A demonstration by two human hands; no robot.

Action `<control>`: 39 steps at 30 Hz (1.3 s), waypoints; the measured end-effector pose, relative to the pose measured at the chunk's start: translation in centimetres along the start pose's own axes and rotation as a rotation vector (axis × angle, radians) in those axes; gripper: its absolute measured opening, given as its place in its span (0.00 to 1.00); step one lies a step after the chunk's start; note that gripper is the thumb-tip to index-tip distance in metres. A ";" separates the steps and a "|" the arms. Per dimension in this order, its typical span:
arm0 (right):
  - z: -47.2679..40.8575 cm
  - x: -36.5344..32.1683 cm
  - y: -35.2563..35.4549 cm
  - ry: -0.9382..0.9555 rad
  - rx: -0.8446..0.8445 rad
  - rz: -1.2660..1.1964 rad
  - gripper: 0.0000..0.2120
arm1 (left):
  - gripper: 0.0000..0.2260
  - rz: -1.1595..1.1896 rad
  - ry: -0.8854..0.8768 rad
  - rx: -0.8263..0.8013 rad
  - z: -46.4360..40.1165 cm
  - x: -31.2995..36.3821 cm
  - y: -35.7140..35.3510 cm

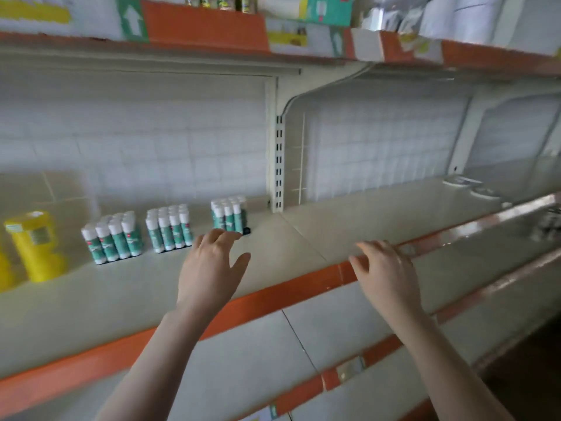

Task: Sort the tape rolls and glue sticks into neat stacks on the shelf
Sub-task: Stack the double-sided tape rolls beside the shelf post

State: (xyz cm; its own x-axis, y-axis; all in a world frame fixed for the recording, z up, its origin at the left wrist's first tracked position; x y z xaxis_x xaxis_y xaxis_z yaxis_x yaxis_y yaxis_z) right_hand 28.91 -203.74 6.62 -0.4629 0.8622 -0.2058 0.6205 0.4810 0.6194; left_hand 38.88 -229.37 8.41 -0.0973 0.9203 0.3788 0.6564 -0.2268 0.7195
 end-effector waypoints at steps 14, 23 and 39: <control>-6.2 32.2 0.8 -0.161 -0.020 0.153 0.08 | 0.16 0.124 -0.126 -0.104 -8.7 24.7 -21.3; -15.1 49.3 -5.1 -0.187 -0.008 0.197 0.06 | 0.17 0.149 -0.129 -0.123 -17.1 33.9 -34.1; -33.4 69.3 -18.0 0.093 -0.131 -0.021 0.03 | 0.18 -0.057 0.112 -0.065 -27.2 45.6 -49.6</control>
State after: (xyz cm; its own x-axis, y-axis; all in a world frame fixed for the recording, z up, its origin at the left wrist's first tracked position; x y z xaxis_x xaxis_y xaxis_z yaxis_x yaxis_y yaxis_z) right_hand -35.50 -158.02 6.54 -0.5354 0.8307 -0.1526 0.5247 0.4687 0.7107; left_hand -18.49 -184.86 5.81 -0.2182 0.8918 0.3963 0.5982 -0.1986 0.7764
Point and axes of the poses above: each hand's wrist, its own z-axis away from the middle knuckle, its own y-axis out of the back of the hand, x = y × z, the point moved 10 cm from there along -z, towards the middle knuckle
